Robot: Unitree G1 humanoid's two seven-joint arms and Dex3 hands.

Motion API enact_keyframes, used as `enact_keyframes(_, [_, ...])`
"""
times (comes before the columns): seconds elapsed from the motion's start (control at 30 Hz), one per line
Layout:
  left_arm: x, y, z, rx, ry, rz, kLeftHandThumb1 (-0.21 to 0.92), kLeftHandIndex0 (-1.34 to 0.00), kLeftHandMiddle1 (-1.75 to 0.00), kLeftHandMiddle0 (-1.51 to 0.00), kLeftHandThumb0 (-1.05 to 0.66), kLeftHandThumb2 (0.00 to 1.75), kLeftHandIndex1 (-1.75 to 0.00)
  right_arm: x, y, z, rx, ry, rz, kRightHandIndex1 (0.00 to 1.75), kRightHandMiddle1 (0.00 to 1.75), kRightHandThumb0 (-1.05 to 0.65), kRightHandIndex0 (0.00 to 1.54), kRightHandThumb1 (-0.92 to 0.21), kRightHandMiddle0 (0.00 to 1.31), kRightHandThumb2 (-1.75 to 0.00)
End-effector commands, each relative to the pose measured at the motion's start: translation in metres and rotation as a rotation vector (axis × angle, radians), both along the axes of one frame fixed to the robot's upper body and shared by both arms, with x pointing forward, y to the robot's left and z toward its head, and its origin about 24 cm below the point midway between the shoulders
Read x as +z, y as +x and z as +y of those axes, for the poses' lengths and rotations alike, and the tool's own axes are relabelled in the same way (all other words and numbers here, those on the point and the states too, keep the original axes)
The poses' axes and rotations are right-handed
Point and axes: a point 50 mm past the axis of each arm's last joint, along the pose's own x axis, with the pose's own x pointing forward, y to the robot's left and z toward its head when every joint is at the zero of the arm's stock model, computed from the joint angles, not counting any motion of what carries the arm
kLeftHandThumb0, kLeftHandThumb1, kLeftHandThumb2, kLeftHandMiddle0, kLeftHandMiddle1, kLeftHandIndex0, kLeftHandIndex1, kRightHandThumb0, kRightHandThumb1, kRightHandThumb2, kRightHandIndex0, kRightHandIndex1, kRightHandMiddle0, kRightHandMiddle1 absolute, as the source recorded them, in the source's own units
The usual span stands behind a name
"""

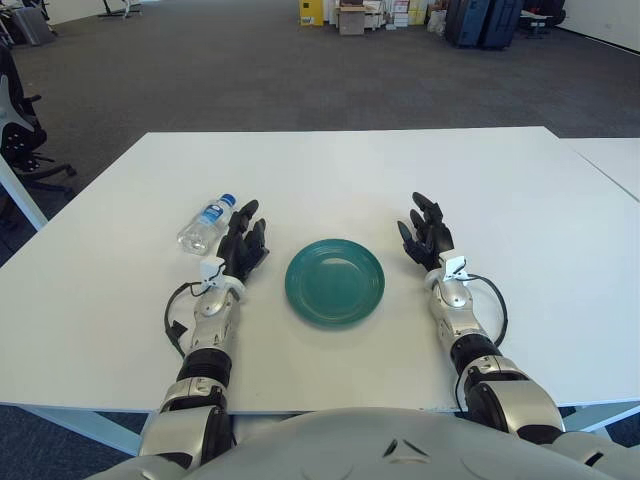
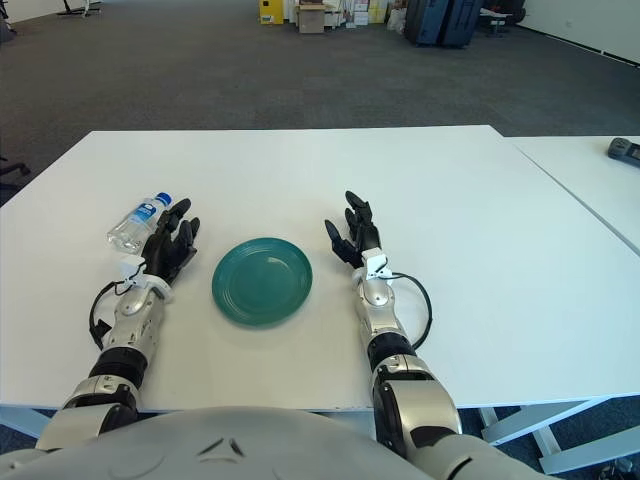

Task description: Put the bottle into the plate.

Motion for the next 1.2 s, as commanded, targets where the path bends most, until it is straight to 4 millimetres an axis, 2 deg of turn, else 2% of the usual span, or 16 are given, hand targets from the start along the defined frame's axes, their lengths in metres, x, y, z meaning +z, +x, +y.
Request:
enact_keyframes(0.0, [-0.009,-0.007,0.0,0.02,-0.01,0.048,0.92,-0.02,-0.05,-0.47,-0.63,0.7,-0.8,-0.023,-0.019,-0.002,-0.031,0.021,0.119,0.05,0.86,-0.68,0.43,-0.92,0.0,-0.54])
enact_keyframes(0.57, [-0.005,-0.007,0.0,0.014,0.052,0.016,0.92,0.0,-0.03,-0.47,-0.62,0.69,-0.79,-0.023,-0.018,-0.002,-0.047,0.041,0.118,0.07,0.92,-0.62,0.52,-0.92,0.02,-0.56])
enact_keyframes(0.73, [0.002,-0.006,0.0,-0.005,0.122,-0.037,0.92,0.0,-0.02,-0.46,-0.64,0.68,-0.77,-0.022,-0.018,-0.001,-0.047,0.038,0.109,0.06,0.91,-0.62,0.51,-0.92,0.01,-0.56])
enact_keyframes(0.93, [0.048,0.002,0.001,-0.053,0.221,-0.202,0.92,0.0,-0.02,-0.46,-0.67,0.58,-0.76,-0.021,-0.017,-0.001,-0.043,0.02,0.103,0.05,0.91,-0.63,0.49,-0.92,0.0,-0.56])
enact_keyframes(1.03, [0.084,0.007,0.002,-0.065,0.342,-0.299,0.92,0.0,-0.01,-0.45,-0.69,0.45,-0.78,-0.021,-0.017,-0.001,-0.038,0.012,0.105,0.04,0.91,-0.64,0.49,-0.92,0.0,-0.57])
enact_keyframes(1.17, [0.104,0.008,0.005,-0.042,0.486,-0.336,0.92,0.0,-0.01,-0.45,-0.73,0.35,-0.81,-0.021,-0.017,-0.001,-0.035,0.013,0.107,0.05,0.92,-0.64,0.5,-0.92,0.01,-0.57])
